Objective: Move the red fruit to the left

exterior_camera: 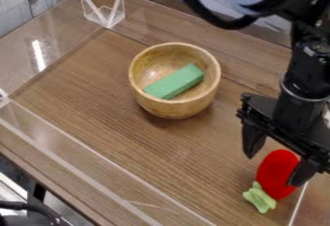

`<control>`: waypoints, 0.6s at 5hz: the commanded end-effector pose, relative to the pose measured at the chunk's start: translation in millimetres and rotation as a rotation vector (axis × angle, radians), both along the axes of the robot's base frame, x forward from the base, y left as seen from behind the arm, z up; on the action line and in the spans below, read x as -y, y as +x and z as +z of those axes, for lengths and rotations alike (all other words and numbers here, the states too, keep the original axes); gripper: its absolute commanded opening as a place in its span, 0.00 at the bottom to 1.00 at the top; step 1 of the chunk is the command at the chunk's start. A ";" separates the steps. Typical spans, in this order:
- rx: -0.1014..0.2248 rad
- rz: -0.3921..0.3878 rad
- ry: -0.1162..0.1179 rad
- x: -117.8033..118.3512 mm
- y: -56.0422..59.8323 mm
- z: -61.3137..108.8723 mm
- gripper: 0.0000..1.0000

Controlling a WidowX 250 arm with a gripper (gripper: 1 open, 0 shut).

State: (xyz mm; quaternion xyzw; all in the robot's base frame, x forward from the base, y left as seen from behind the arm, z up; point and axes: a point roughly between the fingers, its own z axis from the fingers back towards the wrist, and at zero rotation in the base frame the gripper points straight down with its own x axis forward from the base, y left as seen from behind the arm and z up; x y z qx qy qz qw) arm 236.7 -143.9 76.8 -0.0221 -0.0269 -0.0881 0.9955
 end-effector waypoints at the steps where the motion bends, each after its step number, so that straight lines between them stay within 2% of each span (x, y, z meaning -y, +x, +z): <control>1: 0.060 0.012 -0.034 0.1 7.7 18.2 1.00; 3: 0.061 0.021 -0.038 -0.7 9.8 17.8 1.00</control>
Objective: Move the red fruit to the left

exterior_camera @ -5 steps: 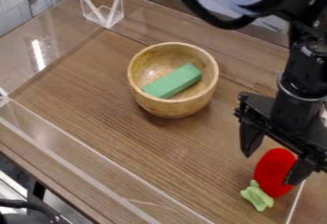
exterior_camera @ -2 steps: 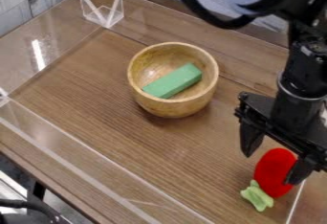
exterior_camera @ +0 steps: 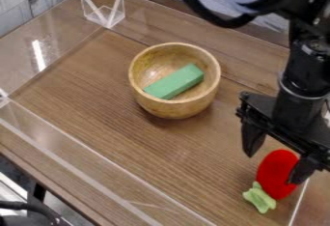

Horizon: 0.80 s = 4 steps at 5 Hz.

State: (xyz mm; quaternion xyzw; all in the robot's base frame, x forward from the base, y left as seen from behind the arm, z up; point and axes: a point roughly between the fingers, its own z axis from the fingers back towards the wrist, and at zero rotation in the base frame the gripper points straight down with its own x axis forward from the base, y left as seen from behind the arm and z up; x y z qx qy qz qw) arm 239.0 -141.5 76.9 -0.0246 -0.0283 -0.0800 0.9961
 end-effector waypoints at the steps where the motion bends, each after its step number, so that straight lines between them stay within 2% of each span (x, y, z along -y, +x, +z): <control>1: 0.047 -0.005 -0.033 5.4 9.0 9.2 1.00; 2: 0.033 -0.016 -0.034 8.8 10.5 1.0 1.00; 3: 0.025 -0.025 -0.032 12.2 13.2 -4.1 0.00; 4: 0.044 -0.040 -0.023 17.8 22.6 1.8 0.00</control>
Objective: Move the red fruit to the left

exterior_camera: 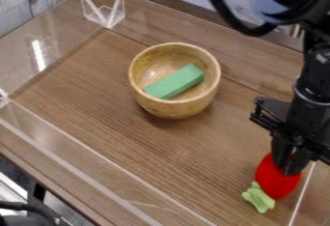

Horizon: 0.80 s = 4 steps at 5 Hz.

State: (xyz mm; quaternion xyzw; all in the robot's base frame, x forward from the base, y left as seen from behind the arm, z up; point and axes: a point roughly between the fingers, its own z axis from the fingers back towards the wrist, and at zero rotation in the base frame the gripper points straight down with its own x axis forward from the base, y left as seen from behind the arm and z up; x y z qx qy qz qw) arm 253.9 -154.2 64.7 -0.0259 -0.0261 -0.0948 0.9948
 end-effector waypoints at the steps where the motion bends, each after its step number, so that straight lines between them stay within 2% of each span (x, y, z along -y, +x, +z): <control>1: 0.052 -0.033 -0.019 4.2 14.6 7.0 0.00; 4: 0.044 -0.090 -0.008 -0.4 29.4 -11.0 0.00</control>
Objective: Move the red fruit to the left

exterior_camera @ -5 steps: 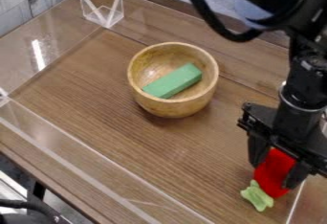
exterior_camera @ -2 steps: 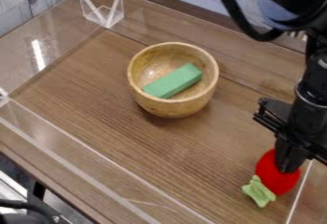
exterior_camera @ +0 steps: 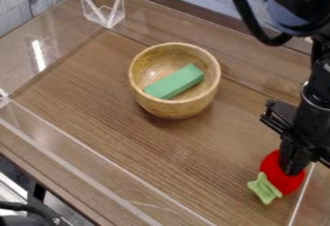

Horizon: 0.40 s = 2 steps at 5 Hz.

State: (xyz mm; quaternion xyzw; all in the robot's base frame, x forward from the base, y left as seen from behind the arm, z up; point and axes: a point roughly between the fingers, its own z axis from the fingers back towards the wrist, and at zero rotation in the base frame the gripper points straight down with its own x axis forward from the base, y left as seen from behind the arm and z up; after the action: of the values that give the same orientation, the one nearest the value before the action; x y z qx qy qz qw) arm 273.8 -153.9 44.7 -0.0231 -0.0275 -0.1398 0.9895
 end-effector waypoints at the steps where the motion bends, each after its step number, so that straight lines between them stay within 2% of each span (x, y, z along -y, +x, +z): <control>1: 0.032 -0.016 -0.013 -1.0 12.9 4.0 0.00; 2: 0.026 -0.033 -0.010 -2.3 15.7 -0.9 0.00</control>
State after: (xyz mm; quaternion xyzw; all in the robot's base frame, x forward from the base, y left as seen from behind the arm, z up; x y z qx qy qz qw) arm 280.4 -154.1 38.3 -0.0241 -0.0244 -0.1571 0.9870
